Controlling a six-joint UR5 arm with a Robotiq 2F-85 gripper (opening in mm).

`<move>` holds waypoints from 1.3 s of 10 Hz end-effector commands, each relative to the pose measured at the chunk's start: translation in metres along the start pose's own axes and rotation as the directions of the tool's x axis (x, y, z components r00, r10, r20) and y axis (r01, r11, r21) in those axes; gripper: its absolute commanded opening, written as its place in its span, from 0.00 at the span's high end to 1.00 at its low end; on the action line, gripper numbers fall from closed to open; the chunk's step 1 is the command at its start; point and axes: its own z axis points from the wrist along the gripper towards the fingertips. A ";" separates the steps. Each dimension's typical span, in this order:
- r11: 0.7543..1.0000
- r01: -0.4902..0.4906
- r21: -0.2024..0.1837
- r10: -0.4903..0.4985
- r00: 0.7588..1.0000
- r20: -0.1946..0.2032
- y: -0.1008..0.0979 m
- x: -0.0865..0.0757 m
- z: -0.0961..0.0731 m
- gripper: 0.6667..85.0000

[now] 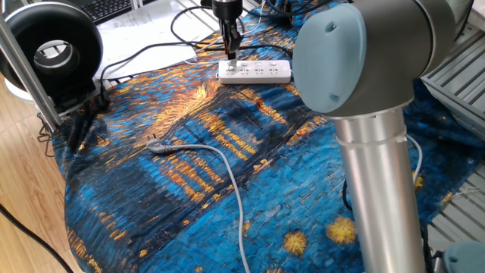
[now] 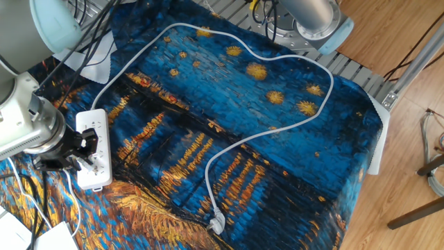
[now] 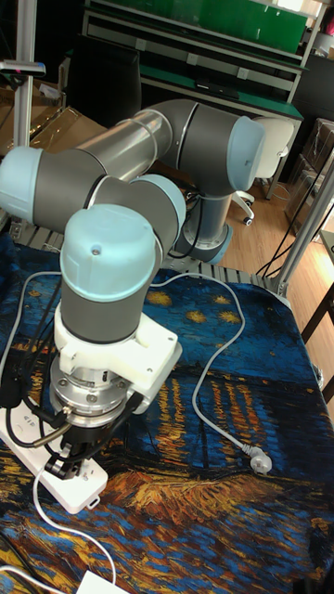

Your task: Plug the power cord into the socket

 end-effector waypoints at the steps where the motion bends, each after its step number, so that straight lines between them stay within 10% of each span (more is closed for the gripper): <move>1: 1.000 0.011 0.011 -0.011 1.000 0.013 -0.005 -0.003 0.002 0.66; 8: 0.998 0.017 -0.057 -0.014 0.998 0.059 0.011 0.001 0.005 0.66; 13: 0.999 0.026 -0.035 -0.024 0.999 0.046 0.000 0.002 0.013 0.66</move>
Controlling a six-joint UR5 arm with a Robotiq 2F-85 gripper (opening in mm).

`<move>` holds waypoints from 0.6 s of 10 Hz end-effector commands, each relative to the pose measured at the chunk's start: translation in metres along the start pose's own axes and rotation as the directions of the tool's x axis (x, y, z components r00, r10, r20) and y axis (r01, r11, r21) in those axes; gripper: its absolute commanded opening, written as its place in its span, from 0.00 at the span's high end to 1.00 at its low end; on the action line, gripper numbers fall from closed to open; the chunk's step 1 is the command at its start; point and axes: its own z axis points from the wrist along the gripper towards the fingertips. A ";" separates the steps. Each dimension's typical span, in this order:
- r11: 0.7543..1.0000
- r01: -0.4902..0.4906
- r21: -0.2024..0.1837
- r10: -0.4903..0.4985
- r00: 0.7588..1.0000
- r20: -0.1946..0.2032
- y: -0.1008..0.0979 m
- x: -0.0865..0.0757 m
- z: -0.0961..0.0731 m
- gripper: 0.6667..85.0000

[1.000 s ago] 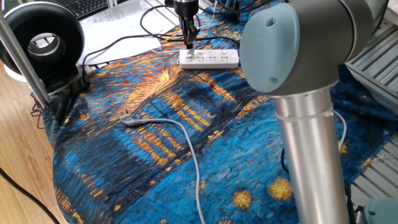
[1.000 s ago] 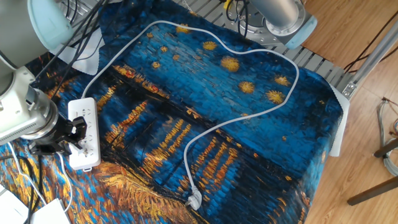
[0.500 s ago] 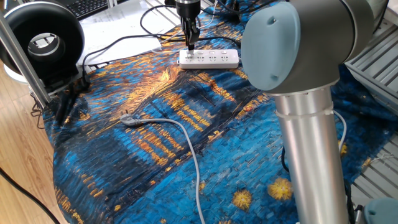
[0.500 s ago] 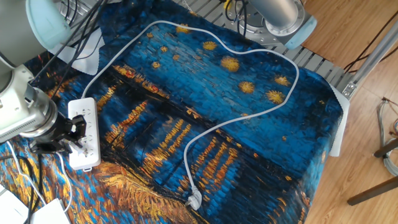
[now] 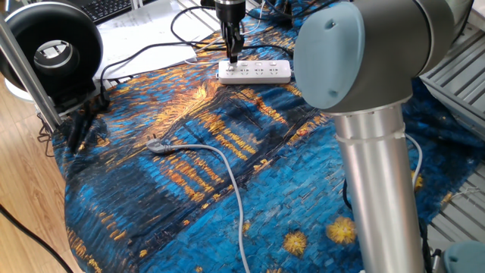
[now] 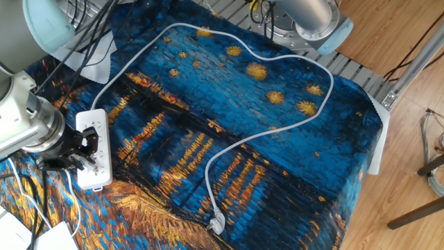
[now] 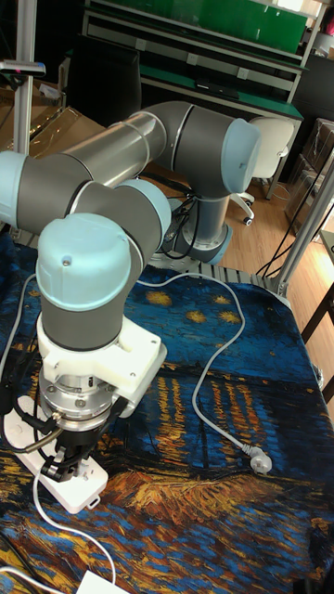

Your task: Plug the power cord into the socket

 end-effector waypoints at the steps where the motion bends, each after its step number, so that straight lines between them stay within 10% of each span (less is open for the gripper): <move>1: 1.000 0.002 0.005 -0.002 1.000 0.016 -0.005 -0.003 0.003 0.66; 6: 1.000 -0.001 -0.004 0.001 1.000 0.018 -0.003 0.002 0.004 0.70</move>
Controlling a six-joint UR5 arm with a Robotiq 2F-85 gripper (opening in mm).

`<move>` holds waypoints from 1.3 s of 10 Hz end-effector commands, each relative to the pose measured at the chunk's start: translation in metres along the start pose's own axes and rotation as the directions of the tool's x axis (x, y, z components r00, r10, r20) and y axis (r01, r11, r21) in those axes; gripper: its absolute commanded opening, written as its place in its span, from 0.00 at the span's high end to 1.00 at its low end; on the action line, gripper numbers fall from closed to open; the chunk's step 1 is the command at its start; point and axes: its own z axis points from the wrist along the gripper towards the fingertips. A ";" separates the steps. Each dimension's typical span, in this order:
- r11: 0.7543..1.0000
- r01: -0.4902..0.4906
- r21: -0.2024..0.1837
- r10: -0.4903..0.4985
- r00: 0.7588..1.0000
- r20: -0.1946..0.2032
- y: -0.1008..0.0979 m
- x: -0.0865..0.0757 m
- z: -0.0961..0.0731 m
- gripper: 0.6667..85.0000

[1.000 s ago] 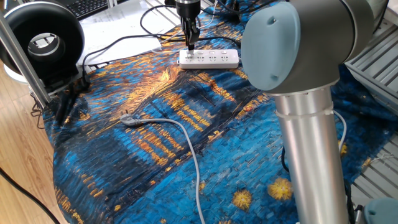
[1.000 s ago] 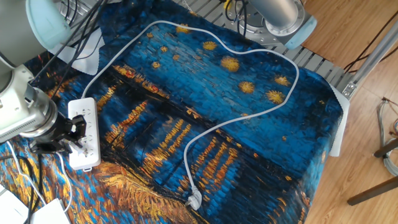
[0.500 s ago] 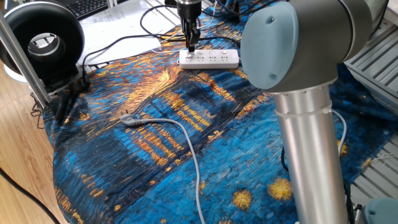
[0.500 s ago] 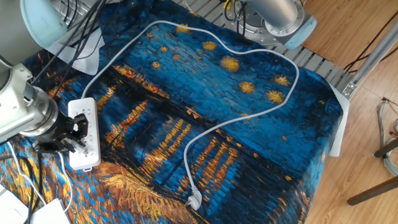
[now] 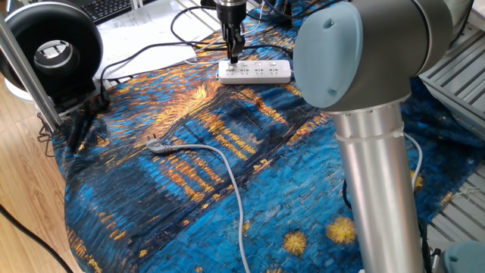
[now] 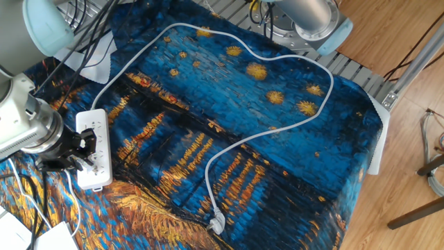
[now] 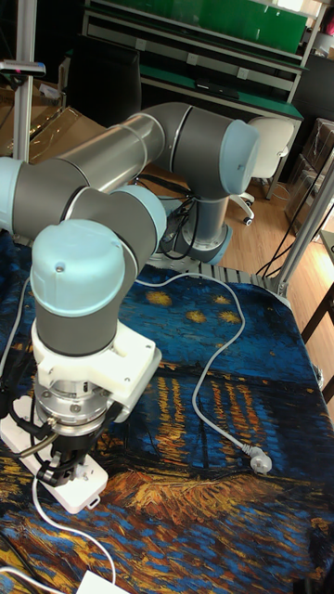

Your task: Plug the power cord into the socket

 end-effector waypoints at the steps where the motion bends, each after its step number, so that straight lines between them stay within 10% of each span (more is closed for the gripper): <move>1: 1.000 -0.020 -0.007 0.020 1.000 0.016 0.001 -0.003 0.000 0.74; 4: 0.997 -0.072 -0.042 0.072 0.997 0.013 0.011 -0.009 -0.002 0.99; 7: 0.987 -0.141 -0.080 0.142 0.990 0.002 0.022 -0.014 -0.003 0.99; 13: 0.984 -0.179 -0.027 0.175 0.979 -0.099 0.021 -0.011 0.003 0.99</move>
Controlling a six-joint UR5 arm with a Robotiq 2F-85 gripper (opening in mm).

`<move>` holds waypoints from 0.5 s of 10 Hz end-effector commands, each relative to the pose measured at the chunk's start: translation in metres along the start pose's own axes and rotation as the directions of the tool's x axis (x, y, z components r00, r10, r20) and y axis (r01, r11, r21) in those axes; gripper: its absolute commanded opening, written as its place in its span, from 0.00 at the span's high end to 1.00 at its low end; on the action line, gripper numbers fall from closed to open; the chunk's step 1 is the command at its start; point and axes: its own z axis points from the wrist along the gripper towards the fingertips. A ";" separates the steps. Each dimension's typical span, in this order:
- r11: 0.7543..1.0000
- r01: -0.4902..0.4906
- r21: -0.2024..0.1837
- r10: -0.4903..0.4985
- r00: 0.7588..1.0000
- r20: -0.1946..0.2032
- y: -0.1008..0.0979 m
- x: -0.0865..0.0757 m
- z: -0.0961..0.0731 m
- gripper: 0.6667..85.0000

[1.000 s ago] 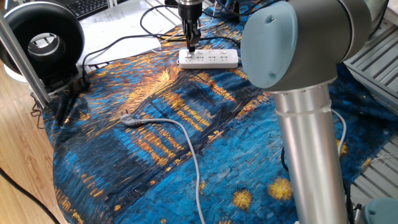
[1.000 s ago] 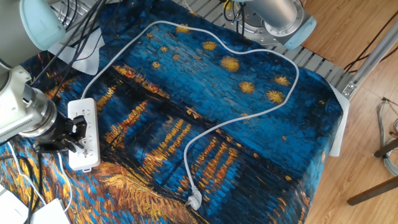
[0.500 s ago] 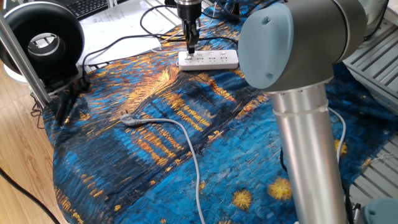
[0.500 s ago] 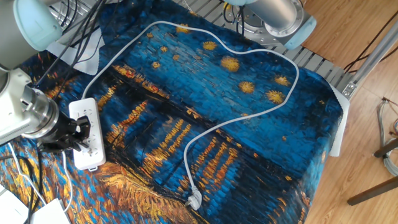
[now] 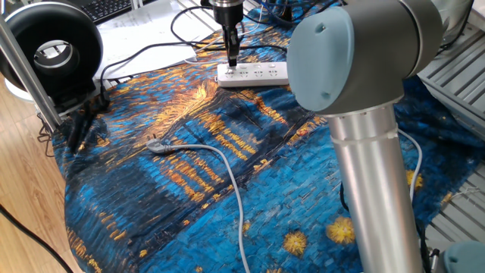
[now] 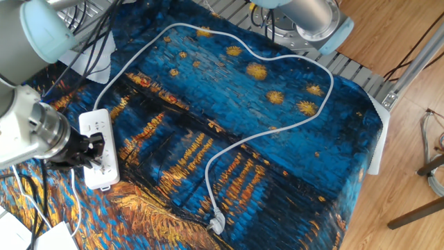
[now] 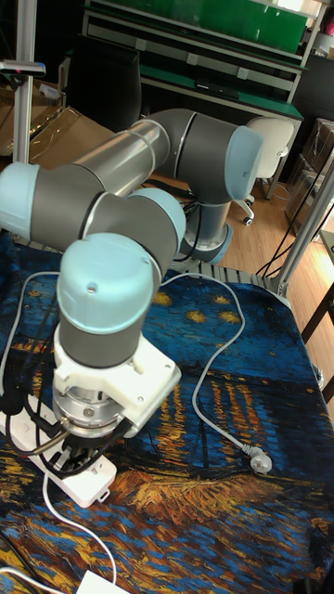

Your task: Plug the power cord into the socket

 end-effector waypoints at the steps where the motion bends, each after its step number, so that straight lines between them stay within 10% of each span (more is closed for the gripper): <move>1: 1.000 0.001 0.017 -0.001 0.999 -0.041 0.002 0.000 0.000 0.99; 5: 0.999 -0.006 0.032 0.008 0.998 -0.063 0.002 -0.002 0.002 0.99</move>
